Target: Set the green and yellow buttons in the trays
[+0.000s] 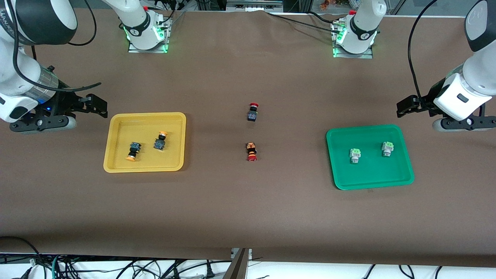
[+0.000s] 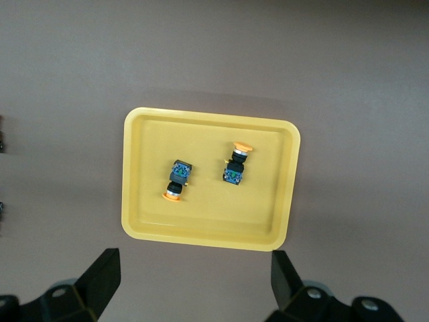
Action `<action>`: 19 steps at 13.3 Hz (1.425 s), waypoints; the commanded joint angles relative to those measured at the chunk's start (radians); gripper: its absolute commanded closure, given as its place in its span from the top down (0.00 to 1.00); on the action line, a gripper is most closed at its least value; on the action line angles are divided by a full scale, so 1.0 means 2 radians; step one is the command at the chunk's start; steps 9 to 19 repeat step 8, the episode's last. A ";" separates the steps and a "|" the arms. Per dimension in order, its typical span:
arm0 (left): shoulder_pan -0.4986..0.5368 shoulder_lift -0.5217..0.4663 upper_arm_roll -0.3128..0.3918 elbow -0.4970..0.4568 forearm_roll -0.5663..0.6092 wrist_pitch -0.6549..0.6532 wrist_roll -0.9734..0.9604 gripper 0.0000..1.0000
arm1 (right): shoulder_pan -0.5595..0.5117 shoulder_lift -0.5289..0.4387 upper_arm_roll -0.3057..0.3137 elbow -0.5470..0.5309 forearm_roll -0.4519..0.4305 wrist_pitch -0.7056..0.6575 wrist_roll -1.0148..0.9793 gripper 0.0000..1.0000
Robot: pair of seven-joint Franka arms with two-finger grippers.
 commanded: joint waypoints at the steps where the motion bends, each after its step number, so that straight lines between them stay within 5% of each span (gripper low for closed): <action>1: -0.006 -0.007 0.006 -0.007 -0.001 0.006 0.000 1.00 | 0.000 0.001 0.004 0.012 -0.006 -0.004 -0.001 1.00; 19: -0.001 0.010 0.006 0.013 -0.002 0.004 0.001 1.00 | 0.000 0.000 0.004 0.012 -0.006 -0.004 -0.002 0.99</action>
